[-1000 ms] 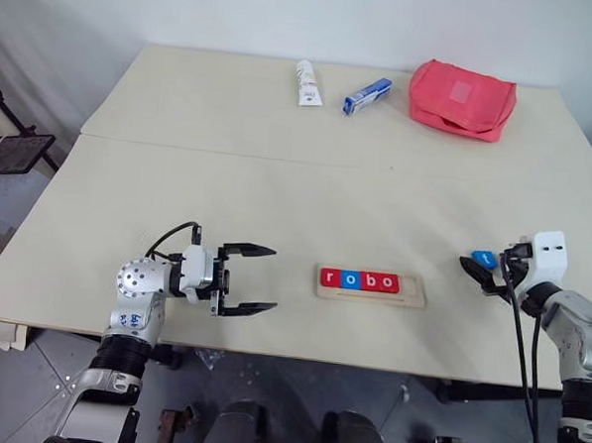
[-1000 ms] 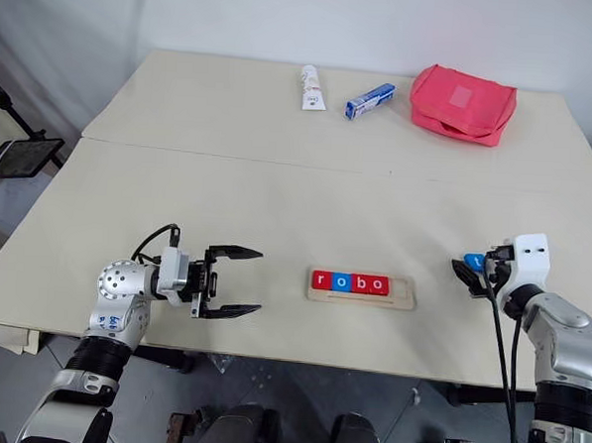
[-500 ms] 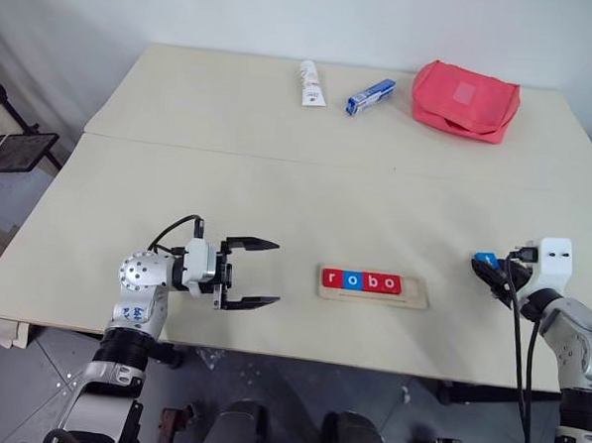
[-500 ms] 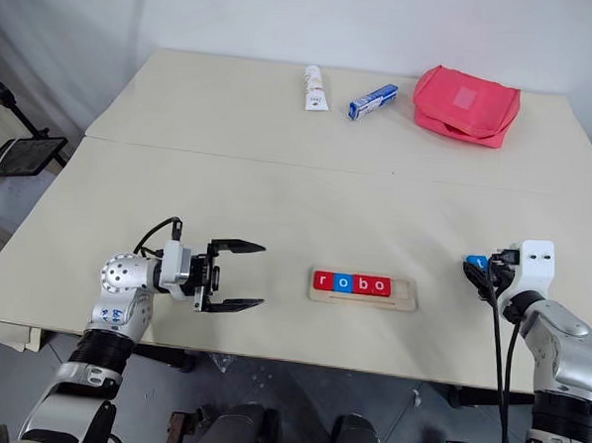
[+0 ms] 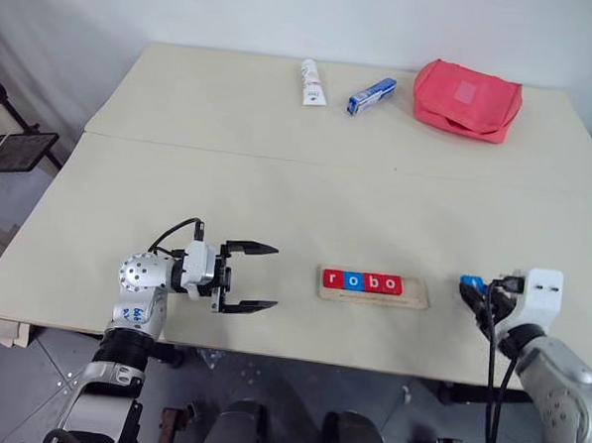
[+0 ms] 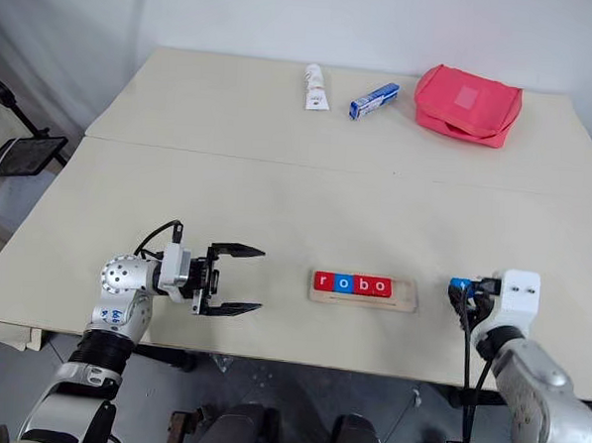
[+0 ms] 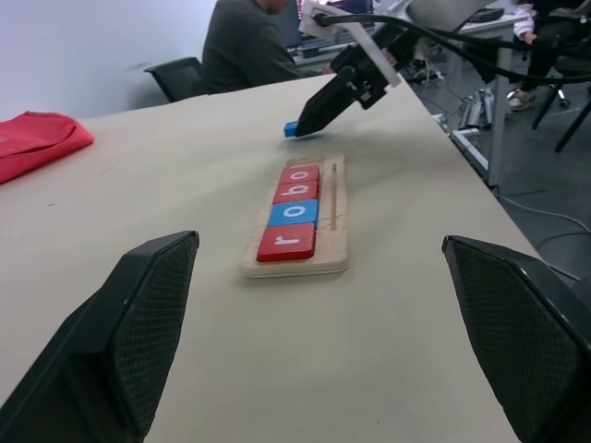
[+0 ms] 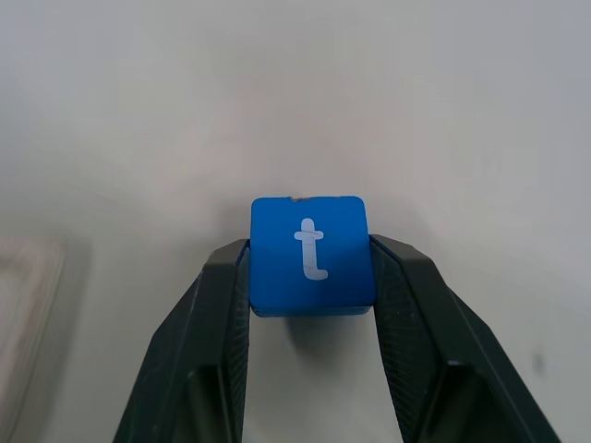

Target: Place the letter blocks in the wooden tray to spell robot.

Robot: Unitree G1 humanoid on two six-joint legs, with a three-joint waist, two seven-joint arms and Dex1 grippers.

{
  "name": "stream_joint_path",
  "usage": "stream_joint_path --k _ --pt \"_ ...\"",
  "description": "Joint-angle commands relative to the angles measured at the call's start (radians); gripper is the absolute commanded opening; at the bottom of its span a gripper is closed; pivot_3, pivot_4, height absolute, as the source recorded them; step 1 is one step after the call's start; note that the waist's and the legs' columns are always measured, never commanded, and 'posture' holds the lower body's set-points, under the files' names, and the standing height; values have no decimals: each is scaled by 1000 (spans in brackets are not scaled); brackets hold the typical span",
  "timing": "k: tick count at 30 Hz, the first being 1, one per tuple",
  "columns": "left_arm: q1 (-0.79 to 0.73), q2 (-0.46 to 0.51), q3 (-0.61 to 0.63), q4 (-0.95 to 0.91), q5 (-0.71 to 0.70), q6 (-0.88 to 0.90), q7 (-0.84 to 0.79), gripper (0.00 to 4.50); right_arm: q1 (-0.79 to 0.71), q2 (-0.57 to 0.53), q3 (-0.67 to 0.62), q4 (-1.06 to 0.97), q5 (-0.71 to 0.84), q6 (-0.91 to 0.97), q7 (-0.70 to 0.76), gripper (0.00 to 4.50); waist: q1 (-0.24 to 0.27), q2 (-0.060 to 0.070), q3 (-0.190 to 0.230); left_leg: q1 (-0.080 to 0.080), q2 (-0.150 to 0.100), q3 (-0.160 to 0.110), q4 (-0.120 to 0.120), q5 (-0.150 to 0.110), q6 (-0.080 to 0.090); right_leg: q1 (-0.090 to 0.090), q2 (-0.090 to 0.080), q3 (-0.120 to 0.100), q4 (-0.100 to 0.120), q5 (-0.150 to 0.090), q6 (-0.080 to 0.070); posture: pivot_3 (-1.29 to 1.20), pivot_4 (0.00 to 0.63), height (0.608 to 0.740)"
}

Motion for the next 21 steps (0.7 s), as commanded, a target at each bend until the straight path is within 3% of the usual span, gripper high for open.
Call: stream_joint_path --k 1,7,14,16,18,21 --pt "0 6 5 -17 -20 3 -22 4500 44 42 -9 -109 24 27 -44 1465 -1 0 0 0 0 0 0 0 0 0 0 1 0 0 0 0 150 740" --pt "-15 -1 5 -11 -21 9 -38 4500 72 77 19 -124 16 7 -54 1465 -5 0 0 1 1 1 0 0 0 0 2 3 0 0 0 0 150 740" --pt "-11 1 9 -21 -19 10 -37 4500 102 22 15 -154 38 -17 13 3950 -5 0 0 1 1 1 0 0 0 -1 2 4 0 0 0 0 150 740" --pt "-8 2 10 -25 -18 10 -34 4500 128 -36 13 -166 44 -13 68 4477 -4 0 0 1 1 1 0 0 0 0 2 5 0 0 0 0 150 740" --pt "-6 2 10 -27 -18 10 -30 4500 162 -116 15 -176 47 -16 143 4477 -1 0 0 1 0 1 0 0 0 0 2 5 0 0 0 0 150 740" --pt "-4 0 11 -29 -15 8 -24 4500 220 -330 26 -159 30 -68 351 4477 0 1 0 1 0 2 0 0 1 0 2 6 -1 0 0 0 150 740"
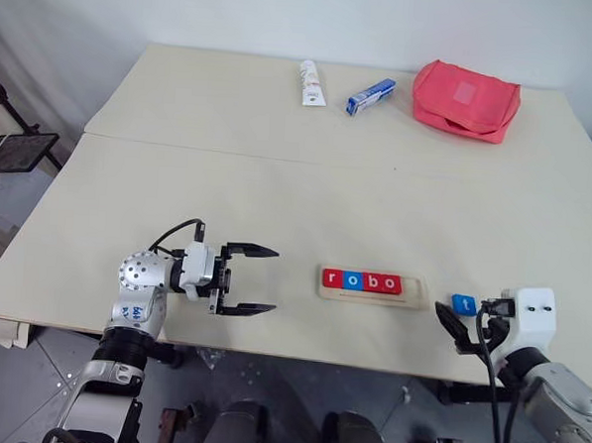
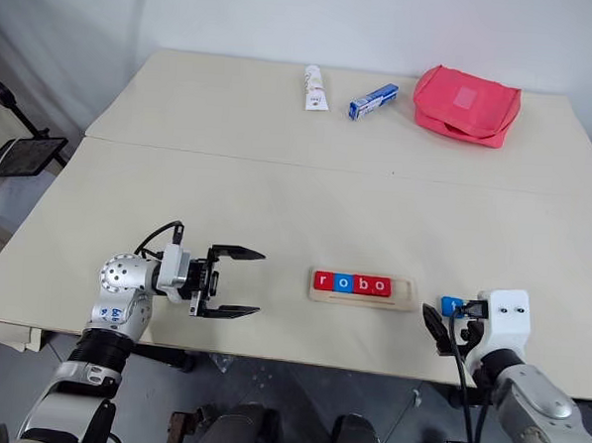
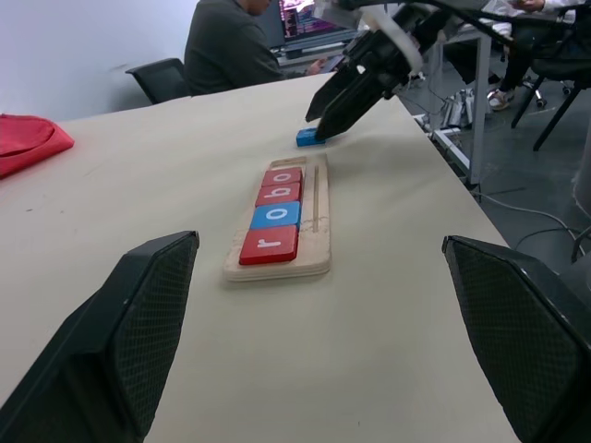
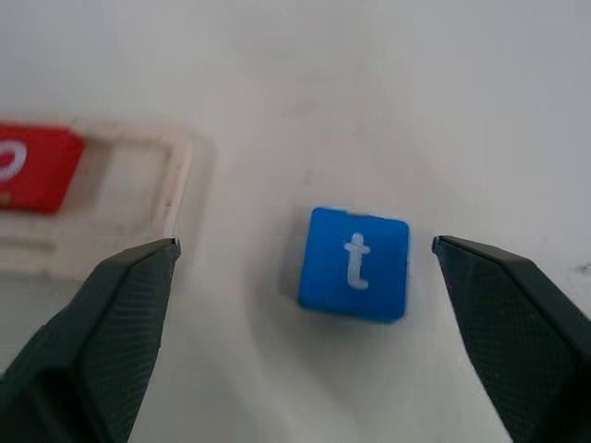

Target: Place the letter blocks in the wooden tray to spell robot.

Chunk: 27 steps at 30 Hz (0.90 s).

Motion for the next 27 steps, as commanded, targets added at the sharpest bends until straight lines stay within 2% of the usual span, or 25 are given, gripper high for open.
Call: stream_joint_path --k 1,6,11,17,22,25,27 --pt "3 1 10 -30 -14 -4 9 4500 30 -187 -7 4 -12 -71 210 4477 0 -1 0 0 0 0 0 0 0 1 0 0 0 0 0 0 150 740" --pt "11 -2 10 -40 -11 -6 23 4500 -34 -406 52 164 -70 -195 414 4477 -4 -1 0 1 3 1 0 0 0 2 2 0 -3 0 0 0 150 740" --pt "26 -4 7 -58 -9 -8 38 4500 -183 -541 192 404 -162 -359 591 4477 -2 -2 0 0 2 1 1 0 0 2 1 -1 -3 0 0 0 150 740" --pt "58 3 10 -97 -9 -3 63 4500 -392 -582 366 675 -275 -527 745 4477 -1 -2 0 0 2 0 1 0 0 2 0 -4 -3 0 0 0 150 740" --pt "105 22 19 -150 -9 5 97 4500 -513 -552 463 818 -332 -599 835 4477 -1 -2 0 -1 2 0 2 0 0 2 -1 -7 -3 0 0 0 150 740" --pt "114 28 19 -164 -9 9 109 4500 -544 -536 477 848 -340 -616 852 3904 -1 -2 1 -1 2 -1 2 0 0 3 -1 -8 -4 0 0 0 150 740" --pt "118 32 18 -169 -10 11 117 4500 -552 -531 481 854 -345 -618 861 3265 -1 -2 1 -1 2 -1 3 0 0 3 -2 -8 -4 0 0 0 150 740"
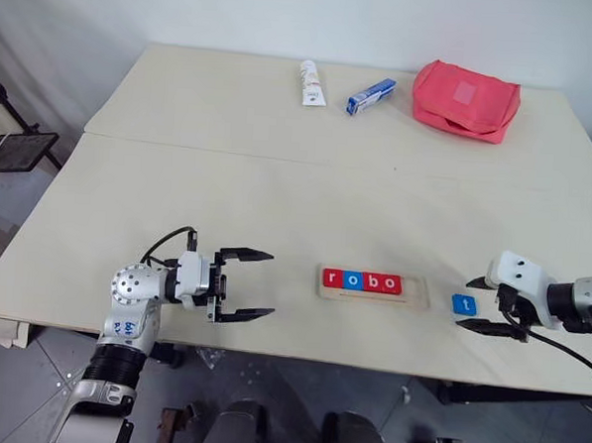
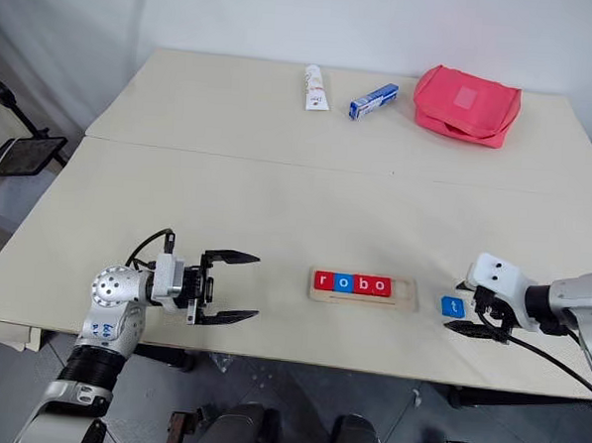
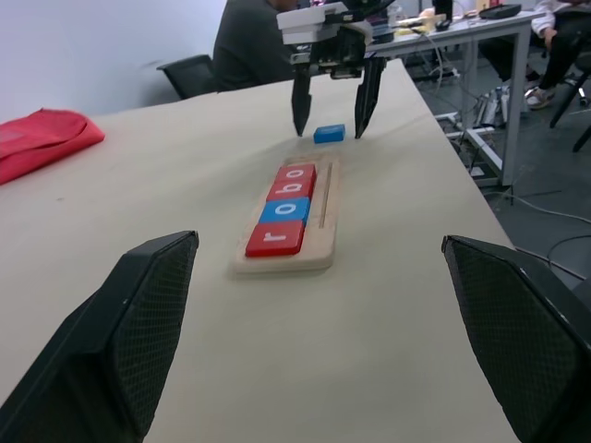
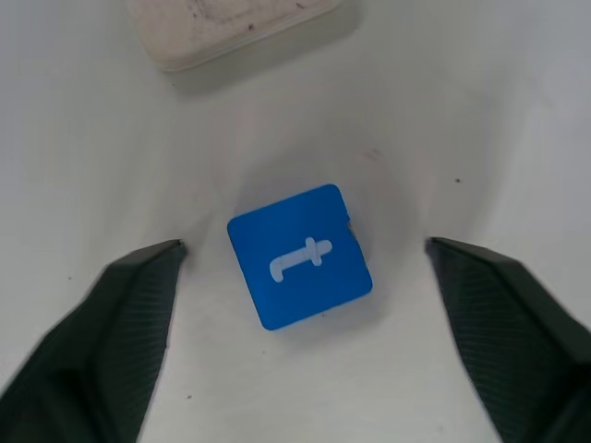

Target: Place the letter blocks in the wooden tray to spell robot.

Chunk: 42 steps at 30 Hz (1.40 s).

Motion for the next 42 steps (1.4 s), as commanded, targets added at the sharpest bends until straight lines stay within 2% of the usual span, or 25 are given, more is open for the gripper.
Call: stream_joint_path --k 1,5,6,14,18,23,42 --pt "5 7 9 -46 -11 2 16 4500 -9 12 12 25 -26 -7 5 2961 0 0 0 0 0 0 0 0 0 0 0 0 0 0 0 0 150 740" --pt "1 8 9 -44 -8 3 25 4500 -16 11 4 6 -31 16 -3 1611 0 0 0 0 0 0 0 0 0 0 0 0 0 0 0 0 150 740" --pt "-1 8 8 -41 -8 2 26 4500 -34 14 -4 -15 -21 43 -9 1452 0 0 0 0 0 0 0 0 0 0 0 0 0 0 0 0 150 740" --pt "-18 0 0 -22 -6 -4 22 4500 -182 69 -2 -197 63 271 -13 1462 -5 0 0 0 1 1 0 0 -1 -1 0 -1 0 0 0 0 150 740" --pt "-27 -5 -4 -12 -4 -7 23 4500 -216 90 37 -240 64 319 0 1462 4 0 0 -1 0 -1 0 0 0 -1 -1 -1 0 0 0 0 150 740" --pt "-21 -8 -5 -18 -4 -10 28 4500 -227 96 97 -215 28 287 27 1462 3 0 0 -2 -2 -2 0 0 0 -1 -2 -2 1 0 0 0 150 740" --pt "5 0 -1 -40 -4 -12 48 4500 -252 118 146 -149 -12 213 68 1462 0 0 0 -1 -2 -1 0 0 0 -2 -3 -5 1 0 0 0 150 740"
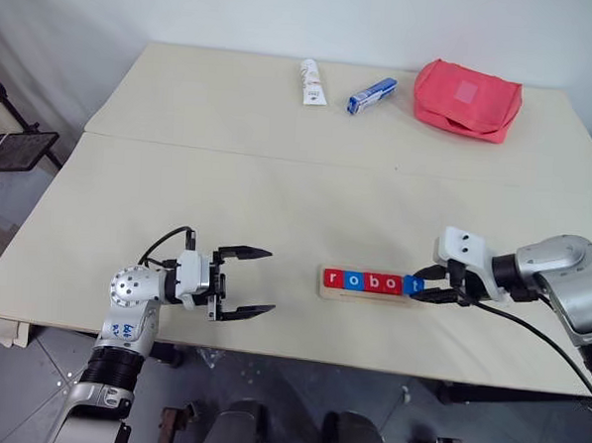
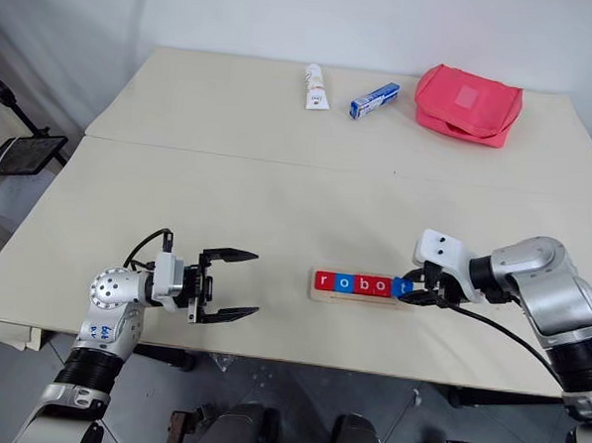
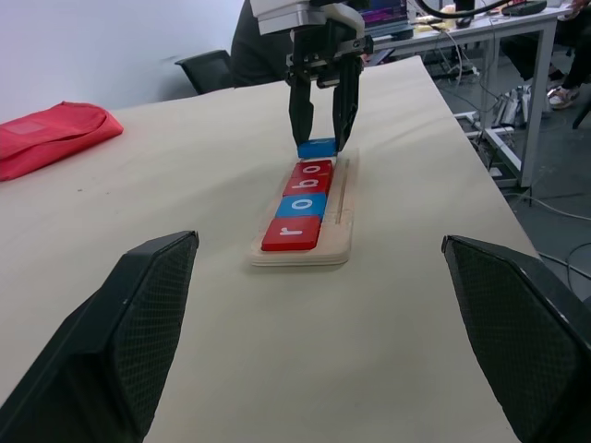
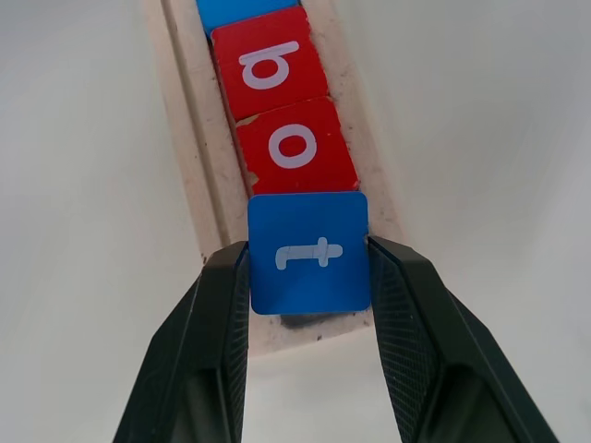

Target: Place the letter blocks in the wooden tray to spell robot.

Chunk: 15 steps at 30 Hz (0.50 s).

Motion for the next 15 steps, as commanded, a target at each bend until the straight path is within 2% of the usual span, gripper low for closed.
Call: stream_joint_path --k 1,7,10,15 --pt "0 2 6 -21 -4 -13 7 4500 -23 4 0 2 -15 -23 9 1462 -1 0 0 0 0 0 0 0 0 0 0 0 0 0 0 0 150 740" --pt "-3 2 7 -12 -2 -16 6 4500 -34 -6 11 26 -40 -59 35 3557 -2 0 0 0 0 0 0 0 0 0 0 -1 0 0 0 0 150 740" --pt "-4 2 7 -8 -2 -18 5 4500 -44 -1 7 23 -37 -58 37 4463 -1 0 0 0 0 0 0 0 0 0 0 -2 0 0 0 0 150 740" --pt "-7 0 8 -5 -1 -23 6 4500 -52 -5 -32 -12 -9 -26 21 4463 -1 0 0 0 0 0 0 0 0 0 -1 -3 0 0 0 0 150 740"
